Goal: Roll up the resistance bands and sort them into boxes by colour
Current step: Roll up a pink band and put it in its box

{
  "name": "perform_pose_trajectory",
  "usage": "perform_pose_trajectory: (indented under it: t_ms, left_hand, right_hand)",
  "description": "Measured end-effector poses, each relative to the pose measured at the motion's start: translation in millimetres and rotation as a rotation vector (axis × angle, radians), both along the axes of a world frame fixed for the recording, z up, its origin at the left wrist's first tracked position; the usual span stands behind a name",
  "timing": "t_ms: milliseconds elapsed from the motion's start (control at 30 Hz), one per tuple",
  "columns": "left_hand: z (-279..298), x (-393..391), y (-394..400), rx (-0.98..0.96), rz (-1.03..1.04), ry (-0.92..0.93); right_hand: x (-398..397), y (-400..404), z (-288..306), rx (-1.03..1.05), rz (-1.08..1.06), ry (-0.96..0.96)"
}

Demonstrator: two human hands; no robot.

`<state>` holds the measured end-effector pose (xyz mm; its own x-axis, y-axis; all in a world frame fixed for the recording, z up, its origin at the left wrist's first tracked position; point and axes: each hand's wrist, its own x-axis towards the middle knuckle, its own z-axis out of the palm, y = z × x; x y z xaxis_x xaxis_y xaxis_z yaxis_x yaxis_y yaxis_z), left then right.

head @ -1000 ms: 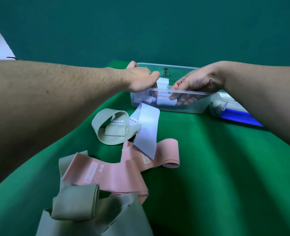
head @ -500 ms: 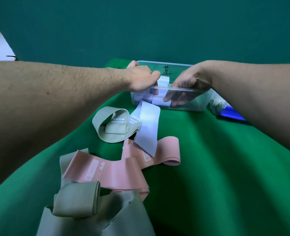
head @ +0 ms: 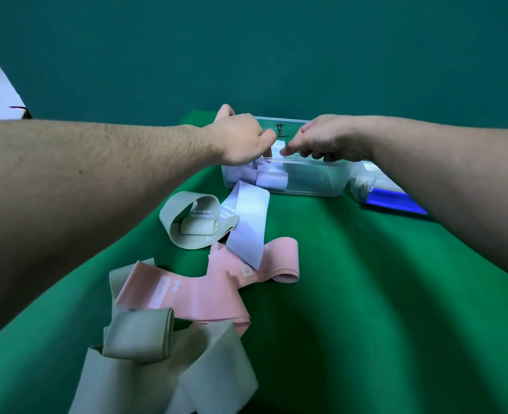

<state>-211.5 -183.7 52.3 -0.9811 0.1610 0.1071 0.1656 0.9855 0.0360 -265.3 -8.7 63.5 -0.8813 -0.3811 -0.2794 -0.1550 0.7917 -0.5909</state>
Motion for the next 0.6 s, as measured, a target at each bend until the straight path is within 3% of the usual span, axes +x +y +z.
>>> perform_pose_trajectory:
  t_ms: [267,600]
  left_hand:
    - [21,57,24,-0.044,-0.083,0.084]
    - [13,155,53,0.109,-0.122,-0.181]
  right_hand:
    - [67,22,22,-0.101,0.013,0.15]
    - [171,54,23,-0.054,0.108,0.104]
